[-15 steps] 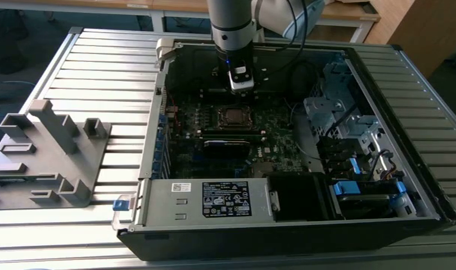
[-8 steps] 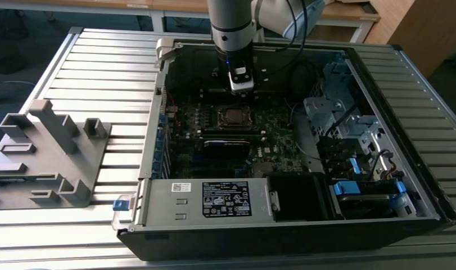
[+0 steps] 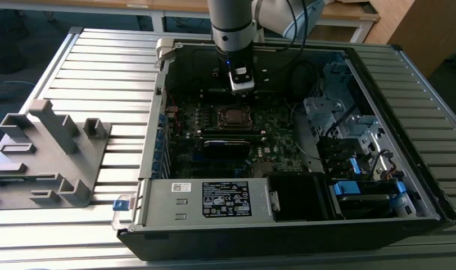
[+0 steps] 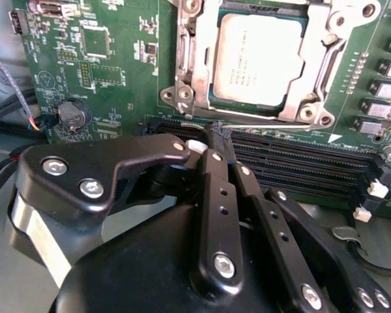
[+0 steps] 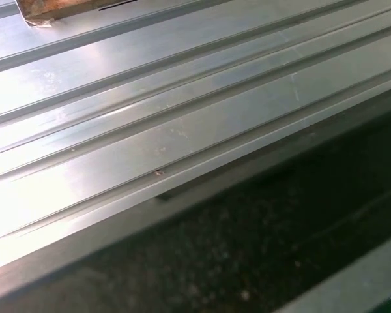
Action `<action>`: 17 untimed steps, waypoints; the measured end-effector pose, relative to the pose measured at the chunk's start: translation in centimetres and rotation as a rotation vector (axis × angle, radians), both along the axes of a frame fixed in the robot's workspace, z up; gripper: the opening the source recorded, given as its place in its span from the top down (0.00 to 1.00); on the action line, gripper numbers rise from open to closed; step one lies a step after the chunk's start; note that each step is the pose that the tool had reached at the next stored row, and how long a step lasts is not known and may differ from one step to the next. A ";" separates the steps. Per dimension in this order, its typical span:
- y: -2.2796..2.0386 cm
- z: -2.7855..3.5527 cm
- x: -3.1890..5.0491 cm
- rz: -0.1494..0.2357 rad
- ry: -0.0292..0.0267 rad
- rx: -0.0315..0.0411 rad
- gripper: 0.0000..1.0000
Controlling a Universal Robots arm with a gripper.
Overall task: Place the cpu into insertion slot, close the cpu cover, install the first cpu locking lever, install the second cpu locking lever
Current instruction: 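Install the first cpu locking lever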
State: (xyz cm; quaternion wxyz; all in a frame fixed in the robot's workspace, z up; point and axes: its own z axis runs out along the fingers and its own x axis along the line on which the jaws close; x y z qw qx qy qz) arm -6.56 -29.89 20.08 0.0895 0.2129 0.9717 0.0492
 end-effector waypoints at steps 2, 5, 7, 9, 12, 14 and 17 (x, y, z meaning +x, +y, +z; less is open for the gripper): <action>0.00 0.03 0.03 0.000 0.0002 0.0002 0.90; 0.00 0.04 0.03 0.000 0.0003 0.0002 0.90; -0.04 0.04 0.04 0.000 0.0004 0.0001 0.90; -0.06 0.03 0.03 0.000 0.0003 0.0001 0.90; -0.07 -0.07 0.03 0.000 0.0003 0.0001 0.90; -0.08 -0.11 0.03 0.000 0.0005 -0.0001 0.90; -0.07 -0.23 0.04 0.000 0.0002 0.0002 0.90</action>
